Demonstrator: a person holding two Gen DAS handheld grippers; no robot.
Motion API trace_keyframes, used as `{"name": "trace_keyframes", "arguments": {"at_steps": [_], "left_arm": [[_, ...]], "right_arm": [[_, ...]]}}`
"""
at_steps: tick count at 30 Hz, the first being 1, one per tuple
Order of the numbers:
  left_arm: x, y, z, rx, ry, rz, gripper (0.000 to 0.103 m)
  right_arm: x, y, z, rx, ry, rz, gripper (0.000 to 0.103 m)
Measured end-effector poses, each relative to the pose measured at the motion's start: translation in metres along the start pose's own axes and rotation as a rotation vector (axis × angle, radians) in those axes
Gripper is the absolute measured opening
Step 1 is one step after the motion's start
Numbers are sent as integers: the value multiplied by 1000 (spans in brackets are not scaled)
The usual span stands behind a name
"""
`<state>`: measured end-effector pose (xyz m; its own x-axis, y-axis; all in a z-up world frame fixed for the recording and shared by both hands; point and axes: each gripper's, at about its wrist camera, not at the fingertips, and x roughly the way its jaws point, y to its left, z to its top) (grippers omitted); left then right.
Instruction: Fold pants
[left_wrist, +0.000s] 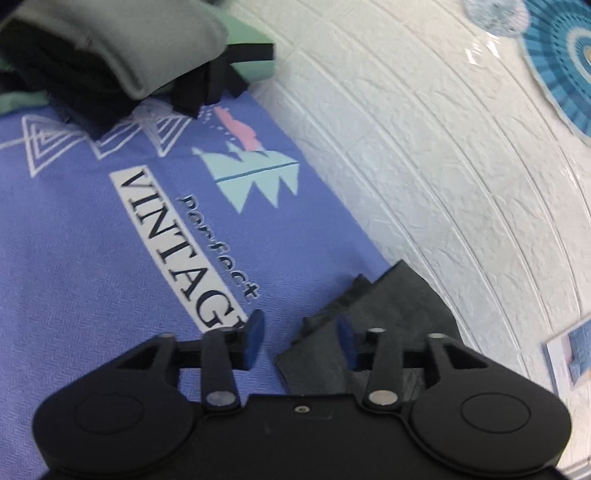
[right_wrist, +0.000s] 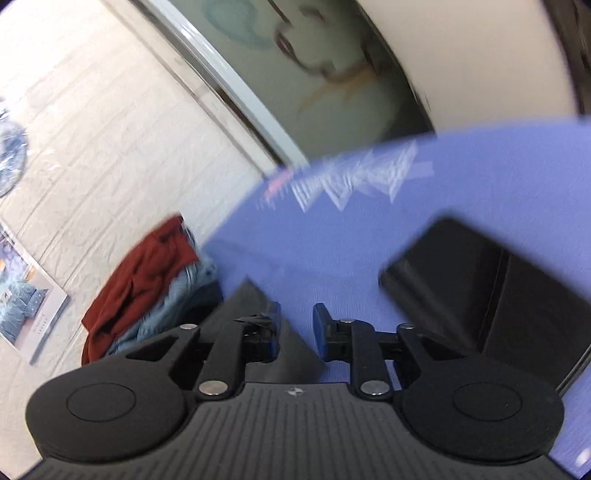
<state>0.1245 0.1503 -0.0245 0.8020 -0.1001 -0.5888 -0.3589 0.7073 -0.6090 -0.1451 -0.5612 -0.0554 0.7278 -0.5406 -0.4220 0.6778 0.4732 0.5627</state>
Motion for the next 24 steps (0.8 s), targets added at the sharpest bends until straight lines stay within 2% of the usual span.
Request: {"name": "trace_keyframes", "arguments": {"at_steps": [1,2,3,4,6,9,14,20,21,22,23,24], "left_arm": [[2,-8,0,42,-6,-2,103],[5,-17,0,79,-7,-1,103],[8,-25,1,101,-6,-7,103],[12,-33,3,116,1,-22,103],[25,-49,9,153,16,-56,103],[47,-72,18,223,16,-44,103],[83,-94,21,294,49,-56,103],[115,-92,15,248,92,-51,103],[119,-93,14,256,92,-50,103],[122,-95,12,272,99,-45,103],[126,-97,11,280,113,-42,103],[128,-98,10,276,106,-36,103]], "right_arm": [[-1,8,2,-51,-20,24,49],[3,15,4,-102,-12,56,59],[9,22,6,-143,15,88,80],[19,28,9,-182,56,125,87],[37,41,10,-261,97,147,88],[64,56,10,-374,136,146,90],[94,60,6,-451,202,131,90],[111,58,2,-463,239,128,93],[113,59,3,-464,245,125,78],[114,60,3,-478,242,108,56],[114,62,6,-500,237,95,4],[115,61,10,-485,240,119,0]]}}
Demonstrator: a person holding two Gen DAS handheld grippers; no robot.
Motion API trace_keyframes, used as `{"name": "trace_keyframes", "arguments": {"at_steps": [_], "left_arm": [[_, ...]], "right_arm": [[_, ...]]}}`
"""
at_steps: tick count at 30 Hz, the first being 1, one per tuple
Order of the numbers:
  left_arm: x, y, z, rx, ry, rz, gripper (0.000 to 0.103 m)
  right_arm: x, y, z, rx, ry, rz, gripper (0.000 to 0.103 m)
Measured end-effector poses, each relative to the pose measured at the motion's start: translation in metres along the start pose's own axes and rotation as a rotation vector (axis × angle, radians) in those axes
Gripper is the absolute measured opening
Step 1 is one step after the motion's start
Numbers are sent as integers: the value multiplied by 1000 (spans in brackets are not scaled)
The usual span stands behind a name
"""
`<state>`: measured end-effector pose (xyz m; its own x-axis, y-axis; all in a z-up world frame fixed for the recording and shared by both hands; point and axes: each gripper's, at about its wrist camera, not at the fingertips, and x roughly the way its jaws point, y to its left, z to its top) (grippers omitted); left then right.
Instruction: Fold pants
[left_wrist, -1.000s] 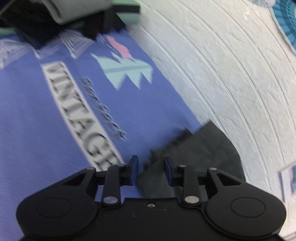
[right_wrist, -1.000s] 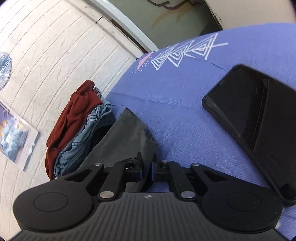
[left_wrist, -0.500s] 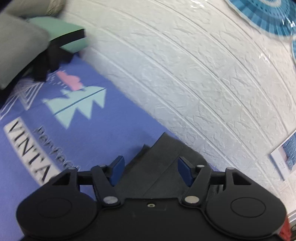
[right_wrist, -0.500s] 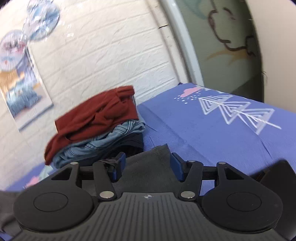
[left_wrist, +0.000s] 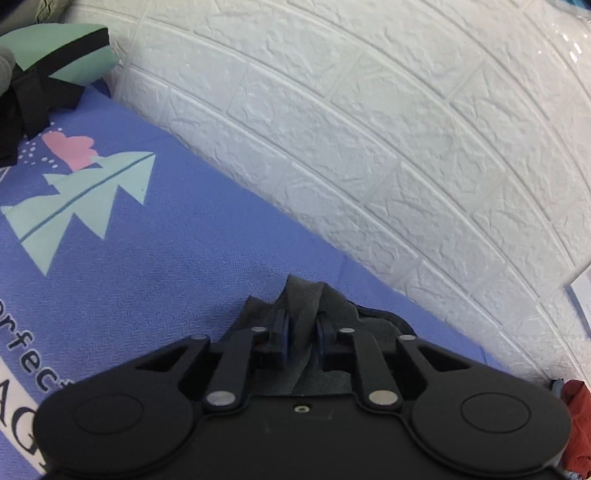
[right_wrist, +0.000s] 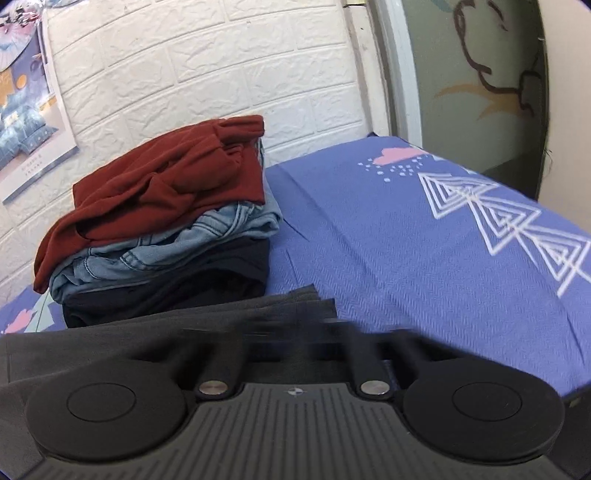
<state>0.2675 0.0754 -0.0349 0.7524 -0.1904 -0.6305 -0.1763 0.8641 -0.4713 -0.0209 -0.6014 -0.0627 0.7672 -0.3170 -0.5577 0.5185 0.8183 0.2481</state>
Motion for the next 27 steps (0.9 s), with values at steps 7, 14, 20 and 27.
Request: {"name": "trace_keyframes", "arguments": {"at_steps": [7,14,20,27], "left_arm": [[26,-4,-4,31,-14,70,103],[9,-15,0,43,-28,112,103],[-55,-39,-11,147,-90,8,103],[-85,-79,-59,240,-1,-107,103]], "right_arm": [[10,-10,12,32,-48,-75,0],[-11,-15,1,72,-67,62,102],[-5,-16,-5,21,-2,62,99],[12,-18,4,57,14,82,13]]}}
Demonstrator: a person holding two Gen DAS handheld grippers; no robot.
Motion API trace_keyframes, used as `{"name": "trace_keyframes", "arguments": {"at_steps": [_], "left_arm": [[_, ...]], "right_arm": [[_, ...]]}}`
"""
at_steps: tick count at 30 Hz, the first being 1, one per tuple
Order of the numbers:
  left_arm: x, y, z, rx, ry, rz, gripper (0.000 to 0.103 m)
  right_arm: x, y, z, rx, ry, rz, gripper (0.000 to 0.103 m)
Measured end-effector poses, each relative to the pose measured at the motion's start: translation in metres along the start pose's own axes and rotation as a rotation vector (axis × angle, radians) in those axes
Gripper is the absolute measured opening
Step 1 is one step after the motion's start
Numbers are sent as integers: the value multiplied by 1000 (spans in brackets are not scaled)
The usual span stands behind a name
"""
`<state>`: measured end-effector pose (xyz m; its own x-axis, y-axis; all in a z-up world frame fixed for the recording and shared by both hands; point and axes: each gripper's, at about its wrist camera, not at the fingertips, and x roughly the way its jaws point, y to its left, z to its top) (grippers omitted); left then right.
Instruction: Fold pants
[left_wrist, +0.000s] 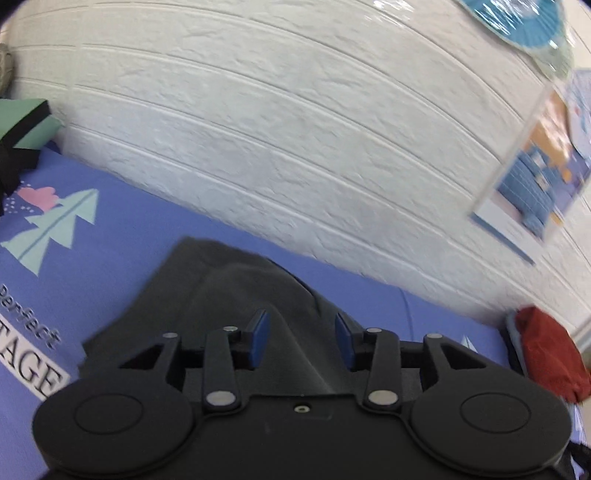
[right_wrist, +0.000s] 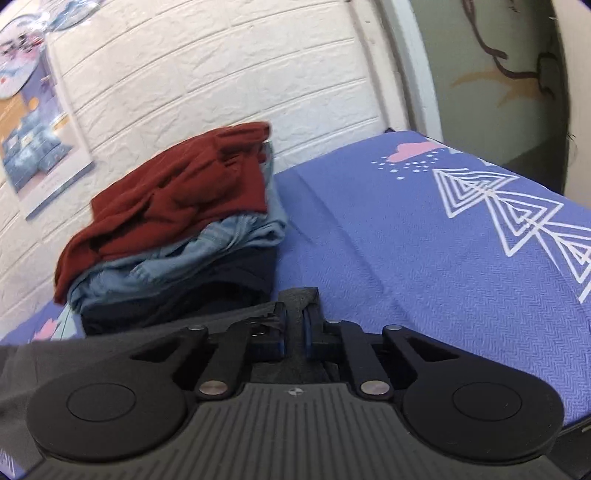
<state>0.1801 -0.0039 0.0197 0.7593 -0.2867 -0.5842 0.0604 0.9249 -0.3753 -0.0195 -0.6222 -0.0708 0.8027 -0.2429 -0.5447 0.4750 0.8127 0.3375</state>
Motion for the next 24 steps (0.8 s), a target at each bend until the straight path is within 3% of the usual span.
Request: {"name": "trace_keyframes", "arguments": {"at_steps": [2,4,6,8,9,12,16,19,20,24], "left_arm": [[1,-14,-12,29,41,-28,103],[2,-29,-24,59,80,-57,103],[1,-46,-35,99,112,-101,103],[1,-67,-45,148,138,-158,103],[1,-78,-50,166,148,-190,103],[5,-113,-68,219,185,-289,103],[16,-157,-100,300,235,-381,103],[27,-183,-124,342,274,-418,103],[31,-192,-133,355,280,-423,103],[47,-216,-156,371,294,-430,103]], "right_arm": [[8,-1,-2,20,8,-14,15],[6,0,-2,30,-7,-18,28],[-6,1,-2,24,-33,-65,64],[-33,4,-5,11,-95,-108,86],[-48,3,-9,20,-118,-101,90],[-89,-8,-27,131,-124,-1,90],[-115,-18,-57,293,-42,72,89],[-113,-17,-77,406,53,74,83],[-112,-16,-81,431,47,77,78],[-99,-2,-83,457,24,47,75]]}}
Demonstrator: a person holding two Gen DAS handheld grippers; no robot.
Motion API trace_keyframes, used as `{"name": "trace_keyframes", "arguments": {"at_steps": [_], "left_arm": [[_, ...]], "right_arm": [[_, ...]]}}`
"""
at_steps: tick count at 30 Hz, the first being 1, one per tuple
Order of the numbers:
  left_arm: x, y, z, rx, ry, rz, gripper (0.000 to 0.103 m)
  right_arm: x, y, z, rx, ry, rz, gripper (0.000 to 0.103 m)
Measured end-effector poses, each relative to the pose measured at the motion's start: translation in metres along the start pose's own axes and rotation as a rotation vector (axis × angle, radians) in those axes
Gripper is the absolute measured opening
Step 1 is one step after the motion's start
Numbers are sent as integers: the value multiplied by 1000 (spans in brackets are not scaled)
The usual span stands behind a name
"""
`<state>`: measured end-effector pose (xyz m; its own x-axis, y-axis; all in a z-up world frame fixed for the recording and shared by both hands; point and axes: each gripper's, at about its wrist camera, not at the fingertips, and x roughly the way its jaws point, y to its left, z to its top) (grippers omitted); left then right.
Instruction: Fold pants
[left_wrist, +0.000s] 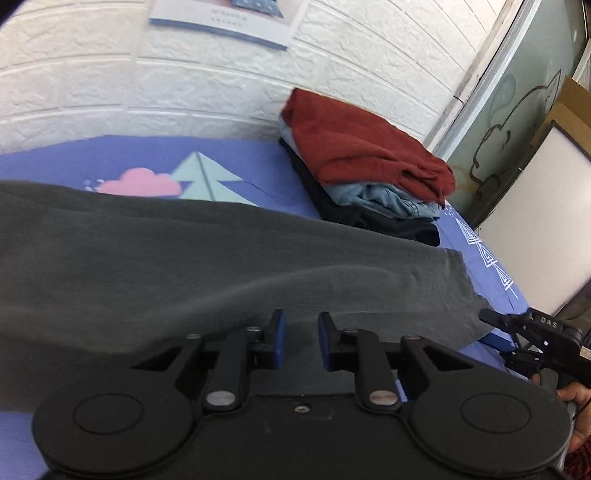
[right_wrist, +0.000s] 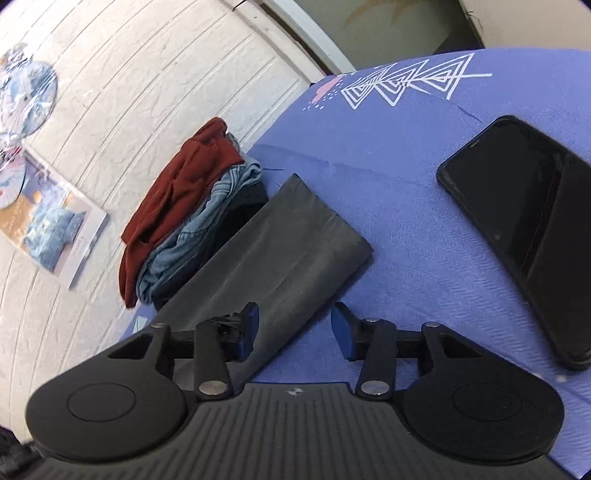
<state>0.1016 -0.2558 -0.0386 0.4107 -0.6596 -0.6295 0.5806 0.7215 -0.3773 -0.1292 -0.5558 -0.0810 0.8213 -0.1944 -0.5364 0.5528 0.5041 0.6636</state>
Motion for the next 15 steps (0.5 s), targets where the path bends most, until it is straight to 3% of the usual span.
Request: {"name": "trace_keyframes", "arguments": {"at_steps": [2,4,9,15], "left_arm": [[11,-5,0,-8,8,-7,103],[23,-14,1,3,4,-3,103],[52,-30,2,23,22,1,103],[67,-42,-3,82,14,37,103]], "right_arm": [[12,3,1,26,-12,4,74],[20,2,4,54,-38,2,66],[37,-14,10,176,-110,28,18],[30,-19,12,221,-127,124,10]]}}
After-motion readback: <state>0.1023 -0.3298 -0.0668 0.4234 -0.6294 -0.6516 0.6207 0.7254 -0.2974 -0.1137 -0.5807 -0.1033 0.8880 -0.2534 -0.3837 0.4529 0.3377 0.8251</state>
